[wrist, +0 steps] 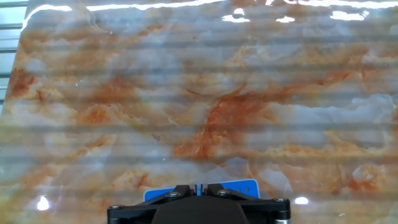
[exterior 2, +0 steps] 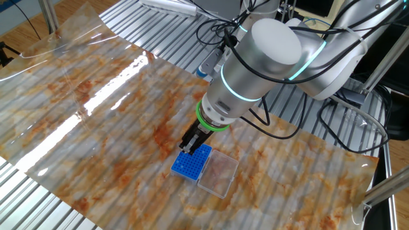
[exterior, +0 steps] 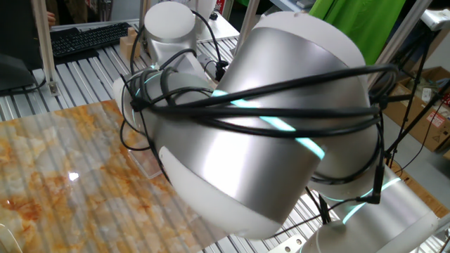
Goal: Insert a small pipette tip into the holder for small pipette tips
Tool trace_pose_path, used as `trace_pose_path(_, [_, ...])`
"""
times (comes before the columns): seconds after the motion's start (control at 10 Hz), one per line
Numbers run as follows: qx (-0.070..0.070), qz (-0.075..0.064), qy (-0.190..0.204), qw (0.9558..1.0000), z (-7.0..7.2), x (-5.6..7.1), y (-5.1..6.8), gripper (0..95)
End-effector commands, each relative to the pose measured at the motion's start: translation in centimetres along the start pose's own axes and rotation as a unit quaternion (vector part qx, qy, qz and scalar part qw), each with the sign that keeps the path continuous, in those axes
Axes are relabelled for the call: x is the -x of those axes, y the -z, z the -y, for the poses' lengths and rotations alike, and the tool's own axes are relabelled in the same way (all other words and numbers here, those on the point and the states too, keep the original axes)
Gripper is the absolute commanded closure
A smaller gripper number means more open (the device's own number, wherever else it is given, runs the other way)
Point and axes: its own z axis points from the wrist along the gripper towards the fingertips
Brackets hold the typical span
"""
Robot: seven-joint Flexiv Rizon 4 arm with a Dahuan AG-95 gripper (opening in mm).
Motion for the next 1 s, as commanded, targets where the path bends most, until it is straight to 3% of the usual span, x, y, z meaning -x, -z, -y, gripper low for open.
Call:
trace_pose_path(0.1, [0.0, 0.0, -0.001, 1.0, 0.0, -0.03, -0.04, 95.0])
trace_pose_path(0.5, [0.001, 0.003, -0.004, 1.0, 0.01, -0.15, -0.12, 95.0])
trace_pose_path(1.0, [0.0, 0.016, -0.008, 0.9998, -0.17, -0.7, -0.73, 95.0])
